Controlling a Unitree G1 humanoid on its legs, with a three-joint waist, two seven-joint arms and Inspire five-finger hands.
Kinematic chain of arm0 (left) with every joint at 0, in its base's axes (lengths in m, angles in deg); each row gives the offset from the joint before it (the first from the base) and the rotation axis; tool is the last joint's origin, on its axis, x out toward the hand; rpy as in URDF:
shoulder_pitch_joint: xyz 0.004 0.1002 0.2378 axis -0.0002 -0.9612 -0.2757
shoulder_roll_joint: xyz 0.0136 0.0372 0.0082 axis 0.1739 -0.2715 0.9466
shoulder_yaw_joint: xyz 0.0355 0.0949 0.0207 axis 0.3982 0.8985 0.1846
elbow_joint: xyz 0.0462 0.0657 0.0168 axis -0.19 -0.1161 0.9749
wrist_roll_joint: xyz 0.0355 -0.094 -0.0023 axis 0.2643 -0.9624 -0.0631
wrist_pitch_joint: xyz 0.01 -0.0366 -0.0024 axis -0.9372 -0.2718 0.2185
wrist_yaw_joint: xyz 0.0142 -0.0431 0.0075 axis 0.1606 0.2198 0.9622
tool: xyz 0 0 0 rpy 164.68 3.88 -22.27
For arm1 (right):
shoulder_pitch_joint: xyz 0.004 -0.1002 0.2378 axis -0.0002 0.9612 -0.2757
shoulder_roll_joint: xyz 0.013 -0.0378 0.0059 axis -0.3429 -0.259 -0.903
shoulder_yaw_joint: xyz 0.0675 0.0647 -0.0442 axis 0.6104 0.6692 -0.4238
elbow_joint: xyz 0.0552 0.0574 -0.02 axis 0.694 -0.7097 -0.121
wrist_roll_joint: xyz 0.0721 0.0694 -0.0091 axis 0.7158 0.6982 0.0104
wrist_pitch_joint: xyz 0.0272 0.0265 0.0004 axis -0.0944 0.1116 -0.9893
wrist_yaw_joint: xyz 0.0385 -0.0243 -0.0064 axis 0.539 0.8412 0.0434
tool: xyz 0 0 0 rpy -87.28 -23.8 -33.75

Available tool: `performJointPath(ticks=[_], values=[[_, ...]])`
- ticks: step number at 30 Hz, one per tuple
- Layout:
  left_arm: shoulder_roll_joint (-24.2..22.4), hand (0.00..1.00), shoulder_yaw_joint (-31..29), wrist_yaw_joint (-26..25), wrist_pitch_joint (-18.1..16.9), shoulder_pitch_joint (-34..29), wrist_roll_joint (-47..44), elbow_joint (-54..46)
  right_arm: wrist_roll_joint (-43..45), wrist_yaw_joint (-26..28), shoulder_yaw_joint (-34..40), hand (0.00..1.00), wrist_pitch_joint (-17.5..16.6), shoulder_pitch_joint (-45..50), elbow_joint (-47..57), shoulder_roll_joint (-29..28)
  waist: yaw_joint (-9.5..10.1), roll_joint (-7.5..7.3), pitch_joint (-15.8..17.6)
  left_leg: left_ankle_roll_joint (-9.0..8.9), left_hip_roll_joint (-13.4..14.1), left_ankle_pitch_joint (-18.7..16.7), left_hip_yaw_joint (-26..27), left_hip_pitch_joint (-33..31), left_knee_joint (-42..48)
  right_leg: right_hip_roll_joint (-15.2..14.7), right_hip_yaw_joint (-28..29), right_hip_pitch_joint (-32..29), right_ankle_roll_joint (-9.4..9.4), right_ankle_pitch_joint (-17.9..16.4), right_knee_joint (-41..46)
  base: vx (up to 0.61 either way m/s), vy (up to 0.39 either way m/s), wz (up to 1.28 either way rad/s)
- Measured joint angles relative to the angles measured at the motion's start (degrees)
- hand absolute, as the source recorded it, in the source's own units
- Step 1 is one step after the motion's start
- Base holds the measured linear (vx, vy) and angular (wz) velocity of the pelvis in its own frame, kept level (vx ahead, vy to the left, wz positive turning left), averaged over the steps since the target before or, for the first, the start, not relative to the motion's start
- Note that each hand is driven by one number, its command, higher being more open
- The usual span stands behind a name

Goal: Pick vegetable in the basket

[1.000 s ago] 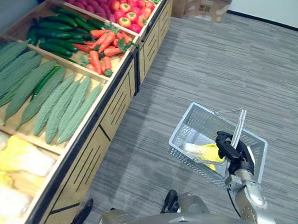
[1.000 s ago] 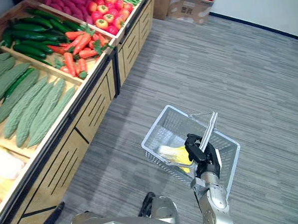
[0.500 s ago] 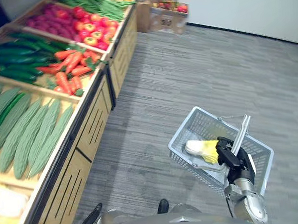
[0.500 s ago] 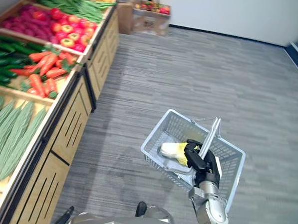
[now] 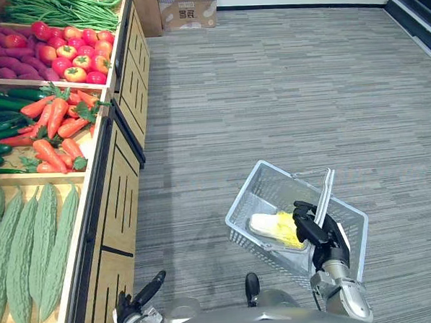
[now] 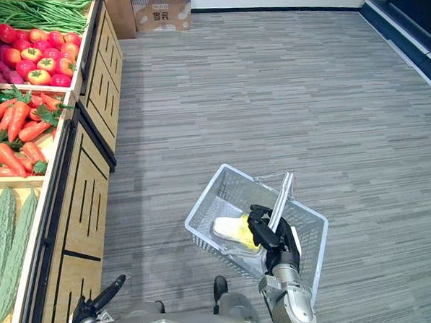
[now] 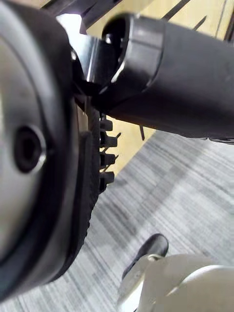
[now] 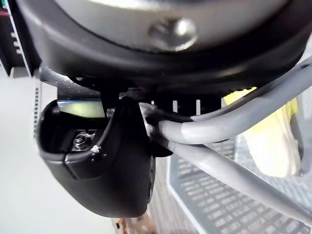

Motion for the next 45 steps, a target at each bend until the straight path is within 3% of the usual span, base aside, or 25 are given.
performJointPath(ticks=[7,15,27,31,33,38,39,43,45], values=[[0.01,1.00,3.56,0.69,0.04,-0.04,1.57,-0.32,-0.05,-0.26,-2.33,0.00,0.00,-2.81,-1.19,-0.10,0.26,-0.29,-0.24,-0.06,0.06,0.64,2.23,0.36,-2.08,0.45,2.21,-0.41,0.25,2.53,-2.95,-0.01,0.000,-0.19],[1.59,1.00,3.05,0.96,0.04,-0.76,1.73,-0.33,-2.03,-0.20,-6.81,0.00,0.01,-4.40,-4.34,-0.17,1.24,-2.47,-1.52,0.06,-0.36,0.57,4.44,0.84,-2.40,0.49,4.97,-0.62,0.57,4.71,-4.88,-0.04,0.021,-0.18],[1.45,1.00,-1.16,0.86,0.31,-4.28,3.78,-0.66,-2.20,-0.11,-8.12,0.00,0.16,-5.01,-4.61,0.24,2.12,-3.02,-1.38,1.88,-0.10,-5.25,7.64,-2.20,6.54,0.36,8.33,-1.96,1.64,5.48,-4.27,-0.04,0.047,-0.18],[1.24,1.00,-0.78,0.94,0.32,-4.57,3.59,-3.46,-2.21,-0.14,-7.91,0.00,0.39,-4.29,-4.60,0.13,1.83,-3.33,-0.86,2.55,-0.16,-7.12,5.73,-2.80,9.70,-0.13,6.33,-3.22,2.16,1.80,2.41,0.02,0.067,0.25],[1.46,1.00,-0.27,1.01,0.29,-4.06,3.60,-4.93,-2.21,-0.23,-7.38,0.00,0.39,-3.40,-4.56,0.00,1.00,-3.79,-0.25,3.25,-1.02,-8.19,3.25,-3.19,11.67,-1.06,4.16,-5.70,2.18,-1.99,11.61,0.01,0.050,0.62],[1.92,1.00,1.35,0.88,0.33,-3.46,3.57,-5.37,-2.27,-0.22,-6.66,0.00,0.39,-2.61,-4.43,-0.12,0.07,-3.36,1.99,5.69,-3.42,-9.89,0.37,-1.36,13.25,-3.87,2.45,-11.63,0.84,-4.33,29.12,0.01,0.089,0.37],[2.10,1.00,1.67,0.79,0.34,-3.46,3.56,-5.48,-2.25,-0.24,-6.49,0.00,0.42,-2.58,-4.42,-0.15,-0.18,-3.47,2.05,6.12,-3.75,-10.13,-0.39,-0.63,13.08,-4.53,1.94,-12.06,-0.48,-5.58,30.42,0.11,0.036,0.32],[2.81,1.00,2.12,0.45,0.37,-4.09,3.56,-5.29,-2.18,-0.39,-5.45,0.00,0.42,-3.42,-4.29,-0.36,0.13,-3.21,2.30,6.28,-3.38,-10.68,-1.35,1.23,11.49,-3.89,-0.13,-14.50,0.14,-6.26,23.55,0.17,-0.023,0.20],[2.85,1.00,2.86,0.09,0.39,-4.22,3.56,-4.06,-2.17,-0.93,-5.04,0.00,0.42,-4.63,-4.26,-0.36,0.22,-2.28,3.32,5.14,-2.25,-11.17,-1.65,4.77,9.23,-2.65,-0.36,-15.27,2.85,-3.89,13.85,0.34,-0.128,0.15]])
